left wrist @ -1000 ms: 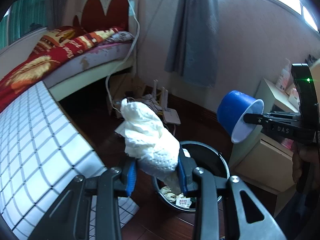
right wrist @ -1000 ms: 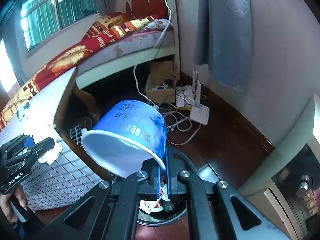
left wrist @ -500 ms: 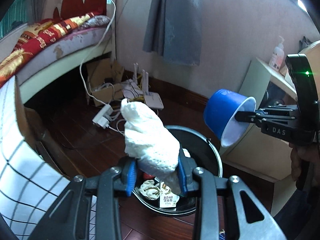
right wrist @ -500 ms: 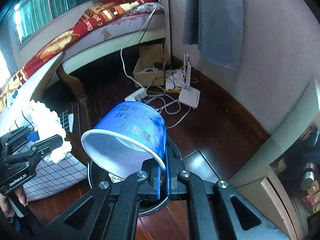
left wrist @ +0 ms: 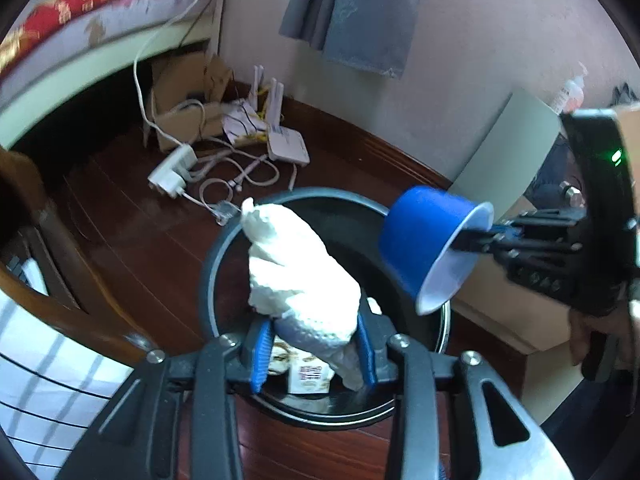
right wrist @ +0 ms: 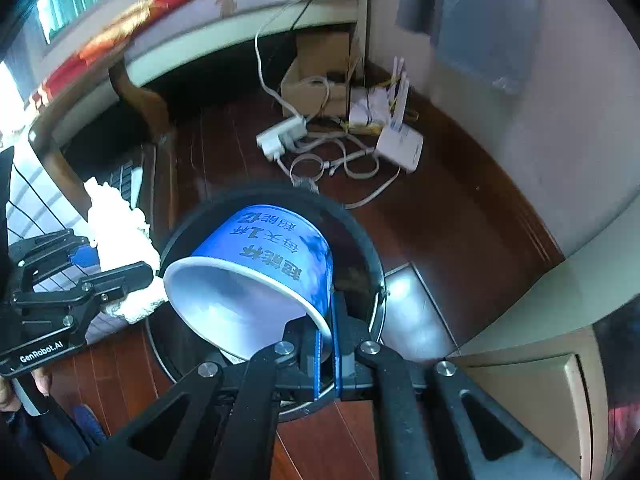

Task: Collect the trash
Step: 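Open both tools to drop the tissue and cup into the bin, then move both open tools back from the bin to the table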

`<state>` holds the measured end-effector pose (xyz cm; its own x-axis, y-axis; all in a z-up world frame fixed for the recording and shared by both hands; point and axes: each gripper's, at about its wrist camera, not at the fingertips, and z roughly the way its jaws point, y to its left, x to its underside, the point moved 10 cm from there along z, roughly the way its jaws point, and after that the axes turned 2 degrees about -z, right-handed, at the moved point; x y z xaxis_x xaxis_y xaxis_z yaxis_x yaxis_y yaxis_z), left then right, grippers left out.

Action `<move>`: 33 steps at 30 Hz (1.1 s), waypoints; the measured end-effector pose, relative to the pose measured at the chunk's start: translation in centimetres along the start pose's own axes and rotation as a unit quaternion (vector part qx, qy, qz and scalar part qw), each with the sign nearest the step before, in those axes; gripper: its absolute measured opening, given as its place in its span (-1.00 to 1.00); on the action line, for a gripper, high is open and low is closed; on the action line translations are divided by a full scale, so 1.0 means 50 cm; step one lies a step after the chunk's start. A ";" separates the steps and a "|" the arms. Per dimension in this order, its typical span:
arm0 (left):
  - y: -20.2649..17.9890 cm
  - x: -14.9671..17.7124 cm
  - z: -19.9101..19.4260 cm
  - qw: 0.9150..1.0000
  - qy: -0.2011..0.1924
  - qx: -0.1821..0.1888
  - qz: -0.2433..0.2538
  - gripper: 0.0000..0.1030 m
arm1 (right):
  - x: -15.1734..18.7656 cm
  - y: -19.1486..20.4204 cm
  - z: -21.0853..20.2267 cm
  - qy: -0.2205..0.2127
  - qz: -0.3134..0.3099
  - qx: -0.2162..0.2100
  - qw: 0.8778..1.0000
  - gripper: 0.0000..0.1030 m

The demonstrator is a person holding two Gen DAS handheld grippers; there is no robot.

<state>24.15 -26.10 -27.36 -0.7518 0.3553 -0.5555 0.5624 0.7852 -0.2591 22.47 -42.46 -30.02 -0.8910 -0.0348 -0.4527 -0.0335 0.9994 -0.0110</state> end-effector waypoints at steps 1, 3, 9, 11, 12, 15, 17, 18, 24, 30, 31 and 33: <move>0.004 0.007 0.013 1.000 0.007 -0.004 -0.003 0.05 | 0.009 -0.013 0.015 0.009 -0.009 0.026 1.000 -0.78; 0.022 0.020 0.029 0.999 0.019 -0.022 -0.016 0.69 | 0.025 -0.048 0.032 0.020 0.004 0.053 0.998 0.95; 0.090 0.045 0.007 0.995 0.018 -0.086 -0.048 0.99 | 0.041 -0.096 0.024 0.018 0.030 0.077 0.996 1.00; 0.101 0.037 -0.014 0.993 -0.002 -0.110 -0.041 1.00 | 0.037 -0.095 0.017 0.009 0.023 0.090 0.996 1.00; 0.104 0.035 -0.024 0.993 -0.008 -0.115 -0.038 1.00 | 0.034 -0.092 0.014 0.006 0.022 0.090 0.996 1.00; 0.106 0.022 -0.051 0.991 -0.024 -0.129 -0.034 1.00 | 0.020 -0.074 -0.003 -0.005 0.020 0.084 0.996 1.00; 0.110 0.011 -0.071 0.990 -0.036 -0.134 -0.036 1.00 | 0.009 -0.057 -0.024 -0.015 0.015 0.083 0.996 1.00; 0.110 0.008 -0.080 0.989 -0.041 -0.135 -0.037 1.00 | 0.002 -0.050 -0.032 -0.020 0.014 0.081 0.996 1.00; 0.113 -0.013 -0.129 0.987 -0.067 -0.143 -0.037 1.00 | -0.040 0.003 -0.092 -0.058 0.002 0.065 0.996 1.00; 0.117 -0.028 -0.187 0.982 -0.097 -0.157 -0.040 1.00 | -0.070 0.044 -0.136 -0.082 -0.007 0.062 0.995 1.00; 0.120 -0.030 -0.194 0.981 -0.099 -0.160 -0.042 1.00 | -0.074 0.052 -0.143 -0.085 -0.008 0.059 0.995 1.00; 0.125 -0.031 -0.216 0.980 -0.106 -0.165 -0.044 1.00 | -0.083 0.066 -0.151 -0.089 -0.013 0.057 0.994 1.00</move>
<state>25.13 -16.26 -19.59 -0.6845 0.1927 -0.7030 0.3307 0.9416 -0.0639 22.63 -39.07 -21.42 -0.7957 -0.0687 -0.6018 0.0054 0.9927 -0.1204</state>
